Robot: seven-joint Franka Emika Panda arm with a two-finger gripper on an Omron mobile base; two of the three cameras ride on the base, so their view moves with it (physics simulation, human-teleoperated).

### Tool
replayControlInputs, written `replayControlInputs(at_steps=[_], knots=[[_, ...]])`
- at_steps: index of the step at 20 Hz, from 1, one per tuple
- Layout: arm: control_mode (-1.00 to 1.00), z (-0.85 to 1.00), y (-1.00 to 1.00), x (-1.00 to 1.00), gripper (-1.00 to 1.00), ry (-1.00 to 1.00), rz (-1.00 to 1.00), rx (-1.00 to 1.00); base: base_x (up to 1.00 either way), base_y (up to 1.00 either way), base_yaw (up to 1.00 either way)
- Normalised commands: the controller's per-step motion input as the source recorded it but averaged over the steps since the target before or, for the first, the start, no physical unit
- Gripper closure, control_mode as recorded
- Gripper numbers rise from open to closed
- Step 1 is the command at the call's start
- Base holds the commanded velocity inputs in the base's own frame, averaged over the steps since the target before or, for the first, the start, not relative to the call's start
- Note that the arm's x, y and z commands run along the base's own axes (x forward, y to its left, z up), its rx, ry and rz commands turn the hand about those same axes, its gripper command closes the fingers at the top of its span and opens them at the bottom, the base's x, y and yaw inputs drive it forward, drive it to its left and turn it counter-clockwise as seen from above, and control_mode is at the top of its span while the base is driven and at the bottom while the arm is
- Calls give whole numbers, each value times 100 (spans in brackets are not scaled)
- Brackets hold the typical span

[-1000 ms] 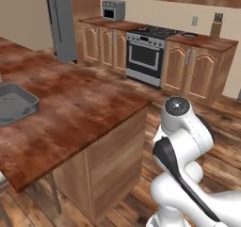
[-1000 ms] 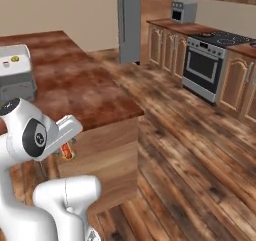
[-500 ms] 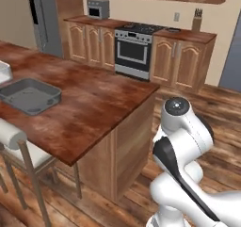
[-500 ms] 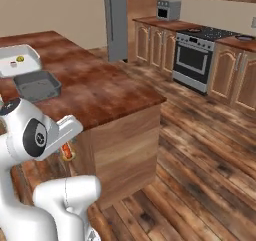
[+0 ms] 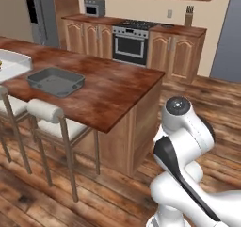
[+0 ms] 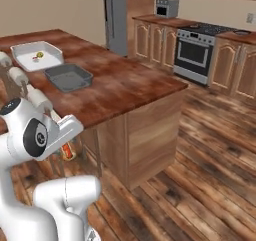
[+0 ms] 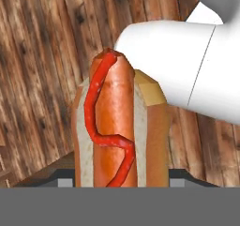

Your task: Place the cold items (bell pepper and lemon) from the fridge in one tupperware on the dining counter. Place the warm items (kebab skewer and hot dog) in the stove area in another tupperware.

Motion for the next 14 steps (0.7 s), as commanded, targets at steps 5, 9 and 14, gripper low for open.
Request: replayControlInputs(at_steps=[5, 9, 14], knots=[[100, 0, 0, 0, 100, 0, 0, 0, -4, 100, -28], [100, 0, 0, 0, 100, 0, 0, 0, 0, 100, -32], [100, 0, 0, 0, 100, 0, 0, 0, 5, 100, -35]])
